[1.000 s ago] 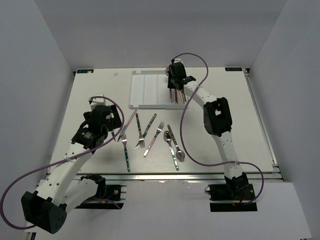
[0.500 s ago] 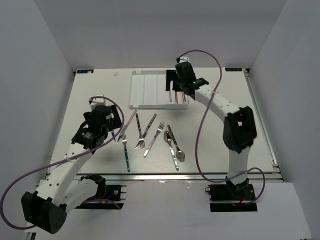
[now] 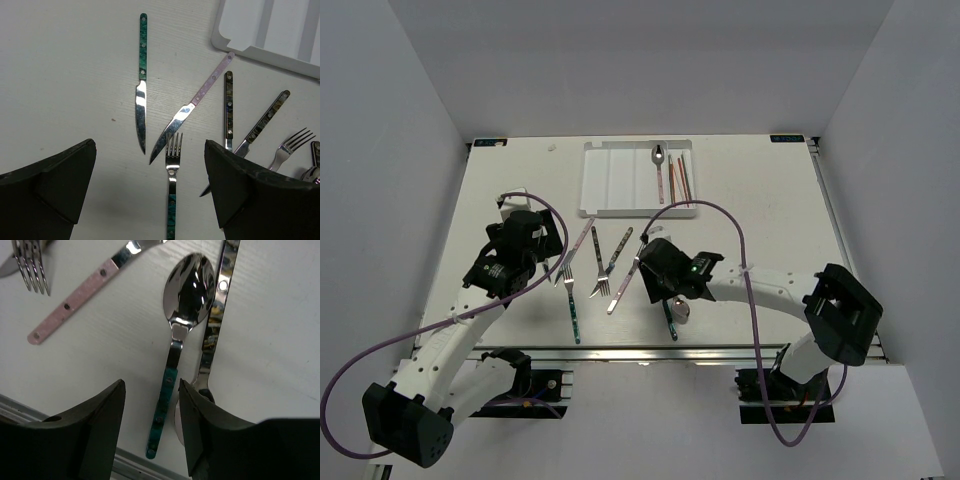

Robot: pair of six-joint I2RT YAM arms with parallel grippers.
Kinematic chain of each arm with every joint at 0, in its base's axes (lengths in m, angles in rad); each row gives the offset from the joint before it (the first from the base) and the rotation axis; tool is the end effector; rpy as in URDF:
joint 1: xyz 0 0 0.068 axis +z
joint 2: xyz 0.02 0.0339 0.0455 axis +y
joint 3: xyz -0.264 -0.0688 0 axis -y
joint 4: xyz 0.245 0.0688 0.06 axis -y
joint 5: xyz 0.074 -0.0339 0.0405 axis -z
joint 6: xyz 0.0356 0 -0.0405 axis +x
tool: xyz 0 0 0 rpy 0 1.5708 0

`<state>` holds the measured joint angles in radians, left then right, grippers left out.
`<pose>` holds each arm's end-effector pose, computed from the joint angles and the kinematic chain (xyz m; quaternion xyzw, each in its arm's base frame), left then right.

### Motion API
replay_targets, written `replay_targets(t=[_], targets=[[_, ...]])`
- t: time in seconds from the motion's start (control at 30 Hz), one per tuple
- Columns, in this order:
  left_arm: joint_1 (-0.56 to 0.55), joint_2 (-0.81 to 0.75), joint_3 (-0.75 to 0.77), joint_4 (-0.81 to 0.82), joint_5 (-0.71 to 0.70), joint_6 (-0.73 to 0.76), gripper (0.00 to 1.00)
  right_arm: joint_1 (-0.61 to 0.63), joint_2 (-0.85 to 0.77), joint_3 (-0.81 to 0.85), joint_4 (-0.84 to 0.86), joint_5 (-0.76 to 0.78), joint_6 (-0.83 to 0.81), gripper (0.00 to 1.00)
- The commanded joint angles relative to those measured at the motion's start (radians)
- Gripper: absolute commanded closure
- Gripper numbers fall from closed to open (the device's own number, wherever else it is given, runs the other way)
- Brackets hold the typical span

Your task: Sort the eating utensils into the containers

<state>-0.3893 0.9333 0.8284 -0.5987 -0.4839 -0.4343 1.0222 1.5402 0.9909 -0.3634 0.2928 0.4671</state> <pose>0.1851 -0.0580 0.2914 -0.1205 0.8785 0.0360 0.4608 0.1748 0.2662 0.2151 -0.2112 0.9133 0.1151 0.3286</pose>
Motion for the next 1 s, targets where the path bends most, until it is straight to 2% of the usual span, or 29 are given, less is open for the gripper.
replay_targets(t=[0.0,0.47,0.8,0.9,0.97], targets=[[0.0,-0.016,0.005,-0.003,-0.021,0.0,0.02,0.03,-0.043,-0.021,-0.017,0.06,0.082,0.48],[0.0,0.009,0.003,0.002,-0.002,0.002,0.02,0.047,0.041,-0.101,0.027,0.063,0.105,0.51],[0.0,0.015,0.002,0.002,-0.004,0.003,0.02,0.047,0.101,-0.084,0.049,0.06,0.093,0.56],[0.0,0.019,0.005,0.002,0.001,0.003,0.02,0.047,0.121,-0.075,0.053,0.057,0.084,0.61],[0.0,0.021,0.005,0.0,-0.001,0.003,0.02,0.047,0.136,-0.067,0.049,0.055,0.084,0.68]])
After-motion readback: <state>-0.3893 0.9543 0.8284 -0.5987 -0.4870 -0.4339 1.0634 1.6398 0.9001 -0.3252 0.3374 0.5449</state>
